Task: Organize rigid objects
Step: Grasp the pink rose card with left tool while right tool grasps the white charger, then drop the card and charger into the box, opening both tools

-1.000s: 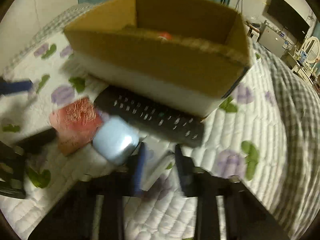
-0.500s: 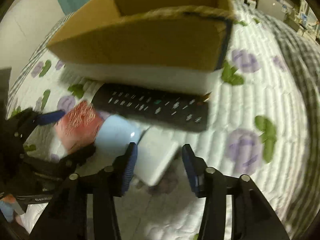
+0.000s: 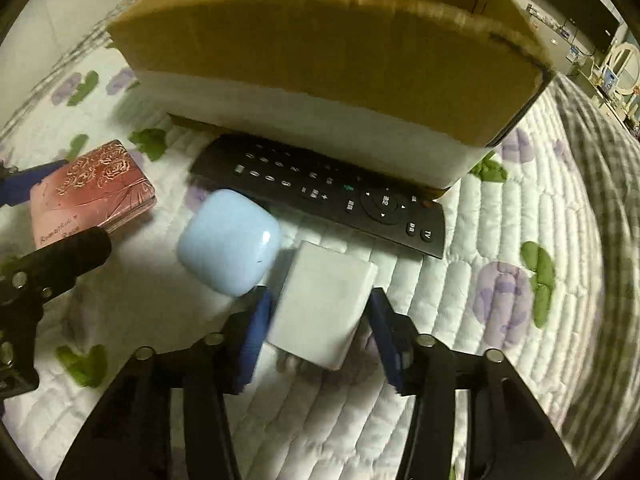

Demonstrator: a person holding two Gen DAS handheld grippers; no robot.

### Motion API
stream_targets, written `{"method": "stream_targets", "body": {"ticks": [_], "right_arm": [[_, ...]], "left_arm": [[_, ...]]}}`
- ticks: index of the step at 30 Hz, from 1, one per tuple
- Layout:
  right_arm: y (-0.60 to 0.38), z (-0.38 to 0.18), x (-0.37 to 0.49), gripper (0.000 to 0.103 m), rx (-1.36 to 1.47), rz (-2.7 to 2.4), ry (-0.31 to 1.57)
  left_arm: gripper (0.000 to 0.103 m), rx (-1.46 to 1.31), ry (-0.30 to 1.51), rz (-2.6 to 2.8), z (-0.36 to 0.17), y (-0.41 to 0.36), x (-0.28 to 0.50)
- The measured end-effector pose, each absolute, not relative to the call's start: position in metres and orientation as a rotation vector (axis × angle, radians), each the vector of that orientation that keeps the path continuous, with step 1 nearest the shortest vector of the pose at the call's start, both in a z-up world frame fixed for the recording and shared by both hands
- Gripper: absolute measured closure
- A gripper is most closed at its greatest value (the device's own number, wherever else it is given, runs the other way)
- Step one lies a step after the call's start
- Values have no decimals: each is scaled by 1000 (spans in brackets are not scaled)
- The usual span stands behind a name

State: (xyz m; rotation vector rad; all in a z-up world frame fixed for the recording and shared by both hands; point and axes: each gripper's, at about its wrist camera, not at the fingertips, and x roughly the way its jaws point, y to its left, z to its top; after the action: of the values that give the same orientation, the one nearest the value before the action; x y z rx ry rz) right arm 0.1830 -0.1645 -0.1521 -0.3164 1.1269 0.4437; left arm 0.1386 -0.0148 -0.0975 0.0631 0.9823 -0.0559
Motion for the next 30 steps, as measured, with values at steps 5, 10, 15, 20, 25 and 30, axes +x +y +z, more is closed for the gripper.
{"method": "stream_targets", "body": {"ticks": [5,10,15,20,25,30], "right_arm": [[-168,-107,173,60,-351,418,1062],[-176,-45,174,61,-338,397,983],[-180,26,183,61,-354,395,871],[-172,79,205,61,-321,391,770],[-165,65,241,61,-290,384,764],[-165,17,281,61,-247,388,838]], "left_arm": [[32,44,929,-74,-69,-15,126],[32,63,831,-78,-19,-17,117],[32,56,721,-68,35,-8,130],[32,73,639,-27,68,-7,159],[32,62,656,-32,42,-12,199],[32,80,716,-46,2,-22,241]]}}
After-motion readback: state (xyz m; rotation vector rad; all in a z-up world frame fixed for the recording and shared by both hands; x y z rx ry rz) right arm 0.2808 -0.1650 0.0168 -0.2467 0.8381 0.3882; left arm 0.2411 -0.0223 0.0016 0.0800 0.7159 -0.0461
